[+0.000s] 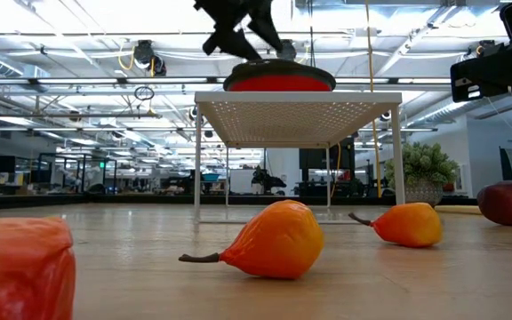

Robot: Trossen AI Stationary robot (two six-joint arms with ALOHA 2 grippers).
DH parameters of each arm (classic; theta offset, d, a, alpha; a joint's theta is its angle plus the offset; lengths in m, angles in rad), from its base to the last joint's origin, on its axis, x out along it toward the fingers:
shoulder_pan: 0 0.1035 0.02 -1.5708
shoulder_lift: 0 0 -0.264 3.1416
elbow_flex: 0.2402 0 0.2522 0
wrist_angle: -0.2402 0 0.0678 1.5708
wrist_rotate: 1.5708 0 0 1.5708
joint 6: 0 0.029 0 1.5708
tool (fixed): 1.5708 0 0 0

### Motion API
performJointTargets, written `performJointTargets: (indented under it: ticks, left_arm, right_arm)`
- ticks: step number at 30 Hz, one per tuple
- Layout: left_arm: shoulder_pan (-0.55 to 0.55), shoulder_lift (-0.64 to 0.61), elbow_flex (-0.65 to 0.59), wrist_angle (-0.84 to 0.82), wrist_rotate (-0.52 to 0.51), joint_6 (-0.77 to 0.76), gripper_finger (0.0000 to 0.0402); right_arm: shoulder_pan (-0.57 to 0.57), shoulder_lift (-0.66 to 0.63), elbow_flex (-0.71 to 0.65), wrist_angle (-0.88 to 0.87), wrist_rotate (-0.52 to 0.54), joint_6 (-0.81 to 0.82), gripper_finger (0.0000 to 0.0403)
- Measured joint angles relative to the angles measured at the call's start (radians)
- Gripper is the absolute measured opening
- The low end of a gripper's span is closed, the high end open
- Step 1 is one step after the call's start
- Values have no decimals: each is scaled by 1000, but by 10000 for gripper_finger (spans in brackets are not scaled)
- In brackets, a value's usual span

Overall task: Pick & Place Fruit
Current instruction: Put the orange pear into the red strainer bowl

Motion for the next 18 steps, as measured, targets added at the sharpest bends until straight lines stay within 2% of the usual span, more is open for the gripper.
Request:
performJointTargets:
  ticks: [6, 18]
  left_arm:
    - [-105, -10, 0, -31, 37, -50, 255]
    - [-336, -10, 0, -85, 38, -87, 255]
  right_arm:
    - [0, 0, 0, 0, 0, 0, 0]
    - [0, 0, 0, 0, 0, 0, 0]
